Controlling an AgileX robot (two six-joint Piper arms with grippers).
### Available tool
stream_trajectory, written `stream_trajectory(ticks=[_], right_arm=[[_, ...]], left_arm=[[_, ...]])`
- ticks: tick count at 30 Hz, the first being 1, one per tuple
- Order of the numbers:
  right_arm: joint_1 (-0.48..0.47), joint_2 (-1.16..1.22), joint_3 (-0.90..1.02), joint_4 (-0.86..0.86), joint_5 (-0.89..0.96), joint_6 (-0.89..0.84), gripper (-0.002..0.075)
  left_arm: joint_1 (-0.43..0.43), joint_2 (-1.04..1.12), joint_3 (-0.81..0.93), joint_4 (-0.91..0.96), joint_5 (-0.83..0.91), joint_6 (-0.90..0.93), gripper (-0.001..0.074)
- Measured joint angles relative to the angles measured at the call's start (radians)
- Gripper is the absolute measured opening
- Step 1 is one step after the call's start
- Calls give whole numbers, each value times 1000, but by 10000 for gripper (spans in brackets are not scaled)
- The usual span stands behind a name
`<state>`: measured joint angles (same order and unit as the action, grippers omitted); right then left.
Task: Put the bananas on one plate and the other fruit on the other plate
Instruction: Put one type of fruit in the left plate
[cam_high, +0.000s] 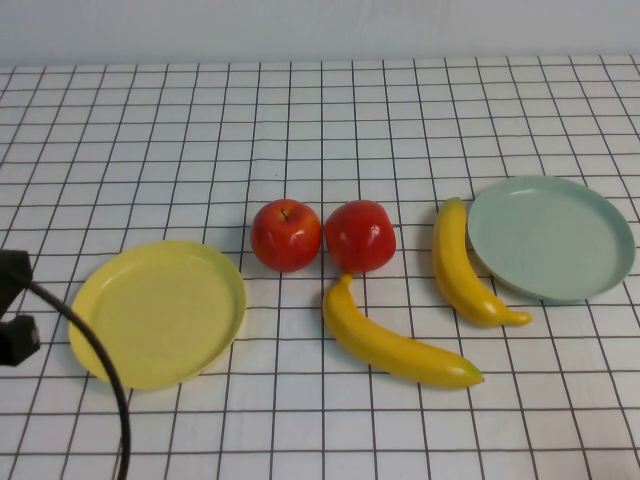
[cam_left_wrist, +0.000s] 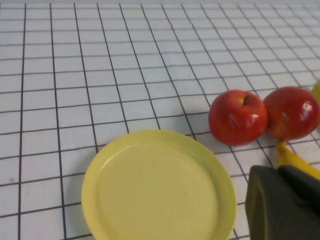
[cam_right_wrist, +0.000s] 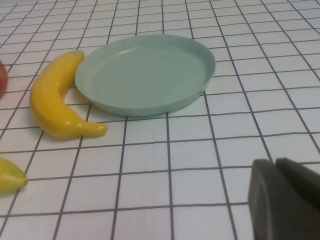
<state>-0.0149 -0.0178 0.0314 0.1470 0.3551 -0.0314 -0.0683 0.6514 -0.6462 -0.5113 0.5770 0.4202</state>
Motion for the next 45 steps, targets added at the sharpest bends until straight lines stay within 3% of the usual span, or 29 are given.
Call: stream_trajectory(ticks=[2,6,8,10,14,16,18,31,45], right_arm=[[0,0,0,0,0,0,-15],[0,0,0,0,0,0,-15],[0,0,0,0,0,0,-15],[0,0,0,0,0,0,-15],[0,0,0,0,0,0,-15],[0,0,0,0,0,0,-15],[0,0,0,0,0,0,-15],[0,0,0,0,0,0,-14],[0,0,0,0,0,0,-14]], left_arm=[[-43,74,-31,62,-11,-26,-4],[-181,202,-84,267,-35,-248,2],[-253,275,-116,366,-35,-347,44],[-308,348,-150,425,-27,-396,150],[-387,514,-245,476,-12,-454,489],[-410,601,-314,502,4,-475,599],[-423,680,-387,533,30,-502,650],[-492,1154,-856,565,249,-524,668],[-499,1303,-926,579,226,-485,668]])
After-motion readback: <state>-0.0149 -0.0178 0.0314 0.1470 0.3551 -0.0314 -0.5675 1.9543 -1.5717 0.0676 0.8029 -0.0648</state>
